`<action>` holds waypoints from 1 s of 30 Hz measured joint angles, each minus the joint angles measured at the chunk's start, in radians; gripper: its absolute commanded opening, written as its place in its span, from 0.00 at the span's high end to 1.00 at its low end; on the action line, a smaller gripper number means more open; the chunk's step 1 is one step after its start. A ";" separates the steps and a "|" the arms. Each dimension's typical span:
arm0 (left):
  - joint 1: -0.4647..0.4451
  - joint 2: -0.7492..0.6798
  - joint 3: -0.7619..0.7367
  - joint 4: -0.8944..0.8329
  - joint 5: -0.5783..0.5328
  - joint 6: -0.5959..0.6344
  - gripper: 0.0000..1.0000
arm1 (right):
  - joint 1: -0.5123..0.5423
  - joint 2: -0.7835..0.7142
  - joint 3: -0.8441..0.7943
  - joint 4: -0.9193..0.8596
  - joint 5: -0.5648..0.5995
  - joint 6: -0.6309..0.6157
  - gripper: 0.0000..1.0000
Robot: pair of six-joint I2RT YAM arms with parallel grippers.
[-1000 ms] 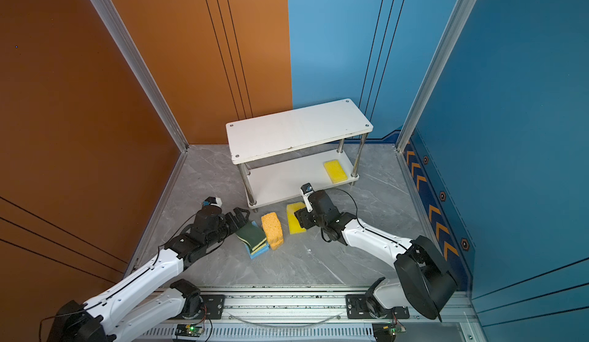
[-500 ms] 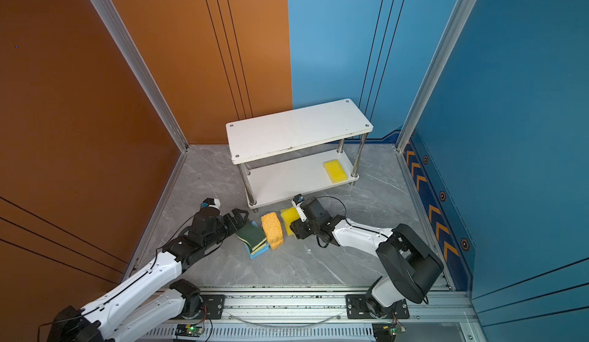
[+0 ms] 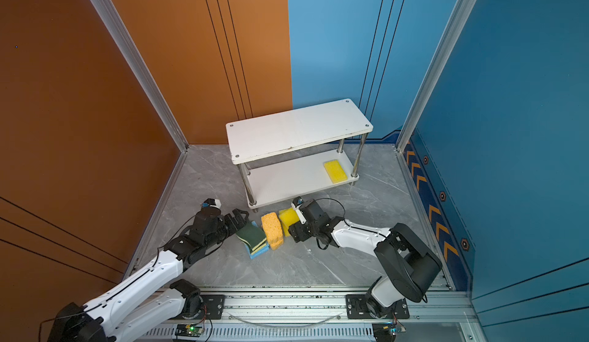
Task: Place and organize the cleaning sponges onto the shelf
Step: 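Lower the right gripper onto the nearer yellow foam sponge and close it, then lift the yellow sponge with the right gripper and carry it under the shelf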
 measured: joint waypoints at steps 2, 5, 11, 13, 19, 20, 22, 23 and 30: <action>0.000 0.000 0.000 0.000 0.000 0.000 0.02 | 0.000 0.000 0.000 0.000 0.000 0.000 0.12; 0.000 0.000 0.000 0.001 0.000 0.000 0.02 | 0.000 0.001 0.000 0.000 0.000 0.000 0.13; 0.000 0.000 0.000 0.001 0.000 0.000 0.02 | 0.000 0.027 0.000 0.001 0.000 0.000 0.16; 0.000 0.000 0.000 0.001 0.000 0.000 0.02 | 0.000 0.039 0.000 0.000 0.000 0.000 0.17; 0.000 0.001 0.000 0.002 0.000 0.000 0.02 | 0.000 0.050 0.001 0.001 0.005 -0.004 0.23; 0.000 0.001 0.000 0.002 0.000 0.000 0.02 | 0.000 0.050 0.001 0.001 0.006 -0.004 0.24; 0.000 0.002 0.000 0.002 0.000 0.000 0.03 | 0.000 0.050 0.001 0.001 0.006 -0.006 0.26; 0.000 0.003 0.000 0.002 0.000 0.000 0.03 | 0.000 0.050 0.002 0.001 0.006 -0.007 0.27; 0.003 0.012 0.000 0.002 0.010 0.000 0.02 | 0.000 0.046 0.009 -0.001 0.011 -0.009 0.31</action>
